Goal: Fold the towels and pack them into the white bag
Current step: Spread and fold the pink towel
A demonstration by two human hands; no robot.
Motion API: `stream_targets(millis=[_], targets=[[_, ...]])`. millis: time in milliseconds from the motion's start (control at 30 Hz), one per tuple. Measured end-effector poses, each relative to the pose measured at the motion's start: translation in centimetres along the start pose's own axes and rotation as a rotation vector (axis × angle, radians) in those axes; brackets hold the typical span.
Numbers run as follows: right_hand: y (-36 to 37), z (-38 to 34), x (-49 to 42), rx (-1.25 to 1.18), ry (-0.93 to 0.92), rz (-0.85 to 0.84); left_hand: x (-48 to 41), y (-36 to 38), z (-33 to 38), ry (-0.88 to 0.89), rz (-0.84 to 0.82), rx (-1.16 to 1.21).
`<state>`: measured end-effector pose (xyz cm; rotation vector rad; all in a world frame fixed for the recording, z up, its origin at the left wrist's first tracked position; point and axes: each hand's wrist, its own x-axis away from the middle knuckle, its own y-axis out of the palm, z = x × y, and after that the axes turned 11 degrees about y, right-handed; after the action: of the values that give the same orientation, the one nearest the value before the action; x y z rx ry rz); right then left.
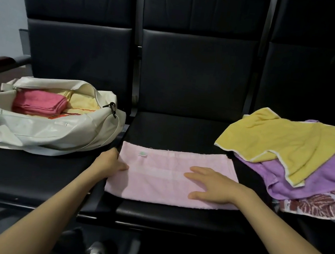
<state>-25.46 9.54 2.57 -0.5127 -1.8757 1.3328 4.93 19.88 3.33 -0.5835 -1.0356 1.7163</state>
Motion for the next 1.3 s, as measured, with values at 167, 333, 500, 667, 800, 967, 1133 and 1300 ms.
stream_targets(millis=[167, 333, 500, 667, 800, 967, 1133, 1300], targets=[[-0.4, -1.1, -0.2, 0.061, 0.043, -0.083, 1.1, -0.8, 0.4, 0.227, 0.064, 0.111], [-0.4, -1.7, 0.0, -0.001, 0.048, -0.066, 1.7, -1.4, 2.9, 0.294, -0.017, 0.262], [-0.6, -0.8, -0.8, -0.484, 0.204, 0.111, 1.3, 1.6, 8.6, 0.416, -0.135, 0.308], [-1.5, 1.1, -0.7, -1.055, 0.399, 0.072, 1.0, 6.2, 14.8, 0.573, -0.23, 0.374], [-2.2, 2.4, 0.2, -1.256, 0.481, 0.102, 0.9, 9.8, 18.3, 0.566, -0.267, 0.401], [-3.0, 4.5, 0.4, -1.384, 0.638, 0.206, 1.0, 11.4, 19.9, 0.482, -0.394, 0.624], [-2.6, 5.8, 0.8, -1.029, 0.634, 0.234, 0.7, 11.1, 19.0, 0.351, -0.352, 0.647], [-3.0, 5.7, 1.4, -0.681, 0.608, 0.298, -0.1, 9.2, 16.6, 0.346, -0.197, 0.392]])
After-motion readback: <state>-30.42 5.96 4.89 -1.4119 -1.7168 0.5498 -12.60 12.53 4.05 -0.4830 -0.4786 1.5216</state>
